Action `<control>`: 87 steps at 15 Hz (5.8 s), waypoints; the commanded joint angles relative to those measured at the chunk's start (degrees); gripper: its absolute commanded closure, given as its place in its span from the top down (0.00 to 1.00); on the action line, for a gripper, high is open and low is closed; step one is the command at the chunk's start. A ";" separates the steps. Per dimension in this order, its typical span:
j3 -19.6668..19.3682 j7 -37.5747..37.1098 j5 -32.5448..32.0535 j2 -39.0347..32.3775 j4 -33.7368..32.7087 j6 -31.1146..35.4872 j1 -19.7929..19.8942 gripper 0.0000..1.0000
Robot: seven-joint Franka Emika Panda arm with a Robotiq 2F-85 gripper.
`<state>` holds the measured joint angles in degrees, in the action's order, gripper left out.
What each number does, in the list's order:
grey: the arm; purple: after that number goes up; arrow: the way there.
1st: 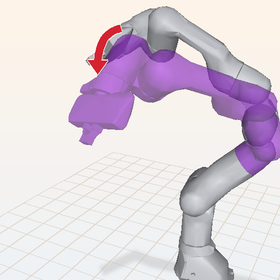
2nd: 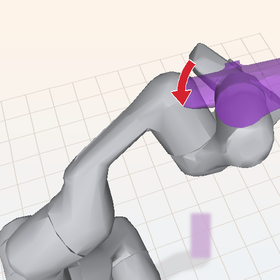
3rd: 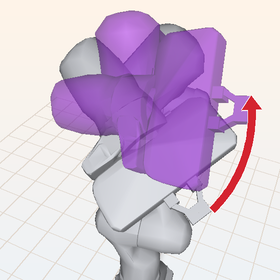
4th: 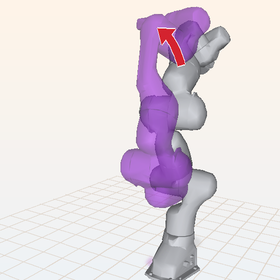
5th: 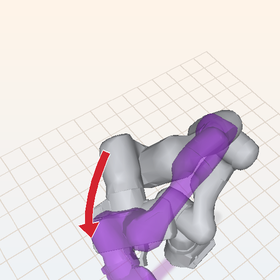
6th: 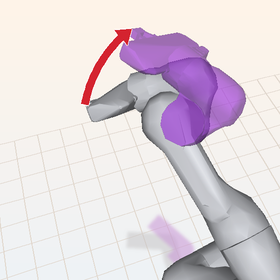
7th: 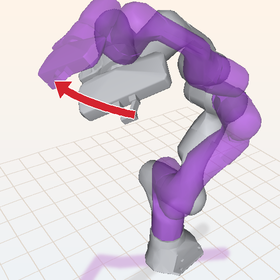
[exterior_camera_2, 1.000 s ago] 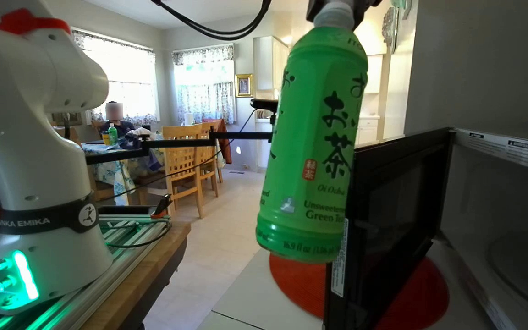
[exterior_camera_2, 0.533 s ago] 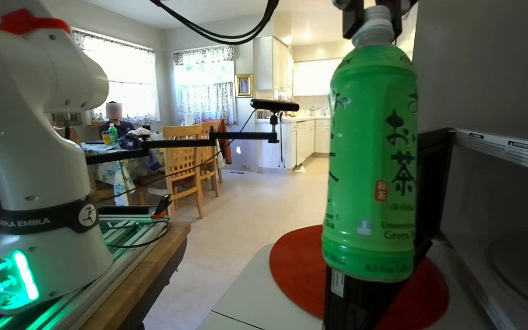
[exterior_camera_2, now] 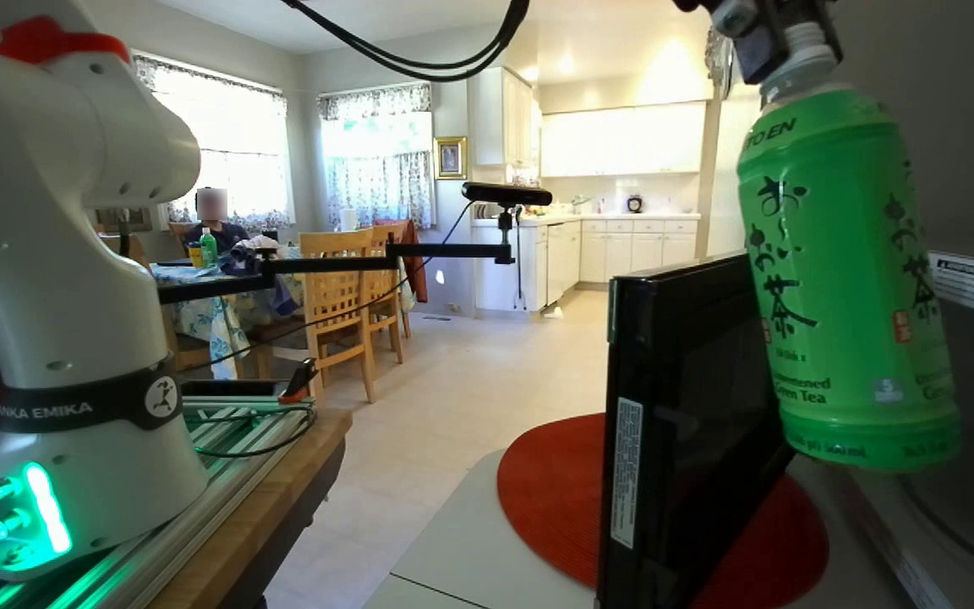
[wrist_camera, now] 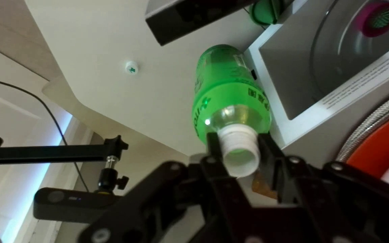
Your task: Move the microwave door using the green bottle
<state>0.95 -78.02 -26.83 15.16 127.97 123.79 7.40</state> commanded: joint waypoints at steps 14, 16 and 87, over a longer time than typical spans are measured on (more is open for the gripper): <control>1.88 13.05 14.03 2.23 1.08 -2.96 -4.37 0.08; 2.37 13.70 15.46 2.63 1.17 -3.94 -5.06 0.08; 1.84 7.92 8.78 -19.36 7.77 21.67 -9.53 0.08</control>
<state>4.25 -68.25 -16.56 -3.70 135.00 143.59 -0.85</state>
